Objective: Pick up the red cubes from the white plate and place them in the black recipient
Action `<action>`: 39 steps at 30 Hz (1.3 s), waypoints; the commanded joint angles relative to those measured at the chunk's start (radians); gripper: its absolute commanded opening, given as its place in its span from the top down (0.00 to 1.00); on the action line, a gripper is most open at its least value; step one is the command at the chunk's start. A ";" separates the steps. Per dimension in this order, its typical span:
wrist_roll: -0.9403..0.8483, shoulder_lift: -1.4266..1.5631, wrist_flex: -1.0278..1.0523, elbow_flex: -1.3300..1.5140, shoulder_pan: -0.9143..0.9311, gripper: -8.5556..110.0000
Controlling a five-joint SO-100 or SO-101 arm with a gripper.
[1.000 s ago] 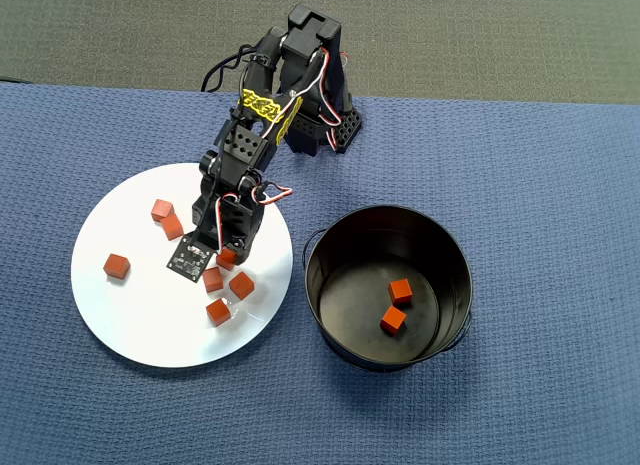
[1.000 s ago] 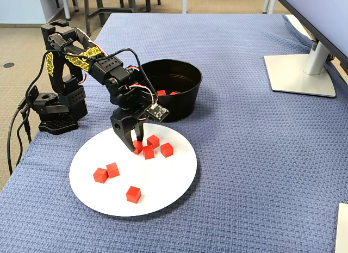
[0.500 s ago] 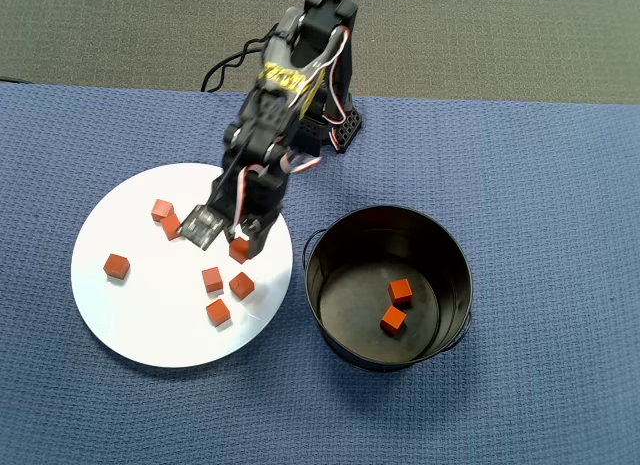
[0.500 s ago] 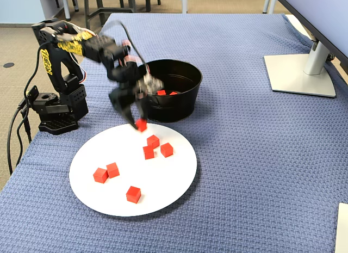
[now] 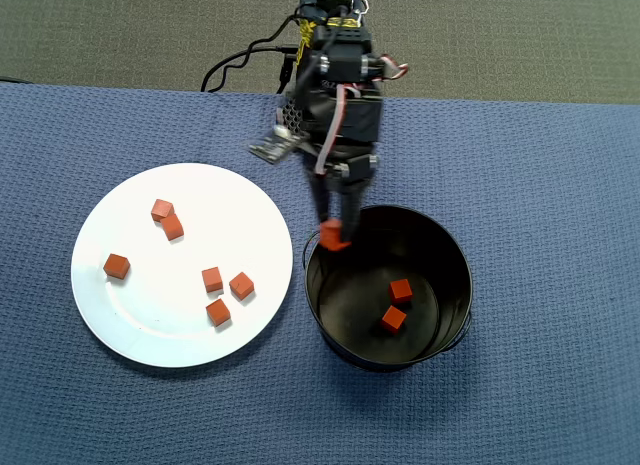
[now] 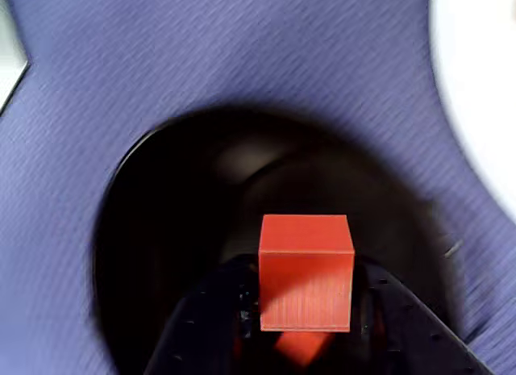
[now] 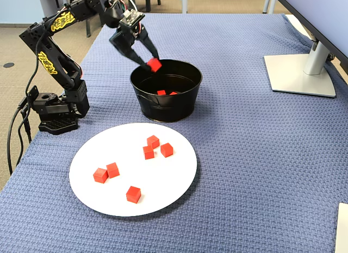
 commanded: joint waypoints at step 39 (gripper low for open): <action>-0.503 -0.430 -0.380 0.198 0.657 0.75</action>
